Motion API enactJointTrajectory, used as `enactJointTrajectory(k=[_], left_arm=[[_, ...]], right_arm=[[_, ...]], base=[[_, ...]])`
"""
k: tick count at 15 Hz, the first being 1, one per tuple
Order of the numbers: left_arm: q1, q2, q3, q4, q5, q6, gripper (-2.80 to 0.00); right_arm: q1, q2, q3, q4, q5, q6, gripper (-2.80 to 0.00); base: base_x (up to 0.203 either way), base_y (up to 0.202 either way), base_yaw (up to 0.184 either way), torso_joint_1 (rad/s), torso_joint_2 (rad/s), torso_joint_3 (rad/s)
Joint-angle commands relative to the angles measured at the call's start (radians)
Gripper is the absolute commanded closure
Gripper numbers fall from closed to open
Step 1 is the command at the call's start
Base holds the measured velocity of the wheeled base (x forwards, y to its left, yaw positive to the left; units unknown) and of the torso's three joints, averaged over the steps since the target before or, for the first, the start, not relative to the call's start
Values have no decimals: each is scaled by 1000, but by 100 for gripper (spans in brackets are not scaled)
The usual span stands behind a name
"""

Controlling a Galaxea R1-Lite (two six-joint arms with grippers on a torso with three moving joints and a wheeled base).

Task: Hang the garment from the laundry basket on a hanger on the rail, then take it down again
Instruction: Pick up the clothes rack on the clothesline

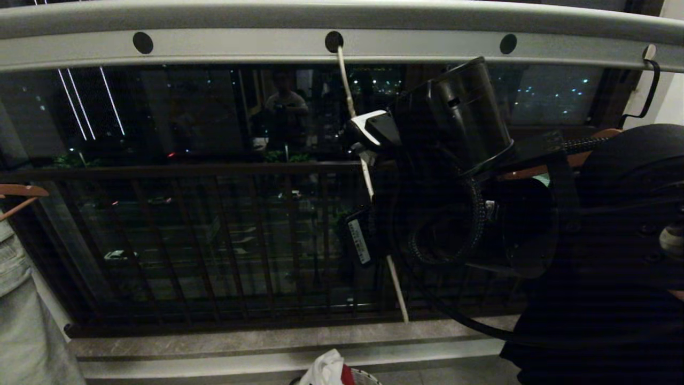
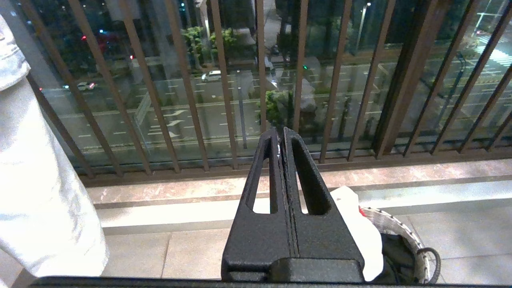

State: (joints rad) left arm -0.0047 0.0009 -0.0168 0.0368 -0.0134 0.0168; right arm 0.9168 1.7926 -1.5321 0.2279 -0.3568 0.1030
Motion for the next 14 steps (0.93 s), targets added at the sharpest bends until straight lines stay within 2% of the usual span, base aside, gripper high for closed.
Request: enactJointTrajectory(k=[1, 14], left_arm=[[0, 1, 0, 0, 0, 0, 0], [0, 0, 0, 0, 0, 0, 0]], right_arm=[[1, -12, 1, -2, -5, -8, 0], [13, -36, 7, -5, -24, -32, 0]], base=[[0, 0, 0, 0, 0, 0], [0, 0, 0, 0, 0, 0]])
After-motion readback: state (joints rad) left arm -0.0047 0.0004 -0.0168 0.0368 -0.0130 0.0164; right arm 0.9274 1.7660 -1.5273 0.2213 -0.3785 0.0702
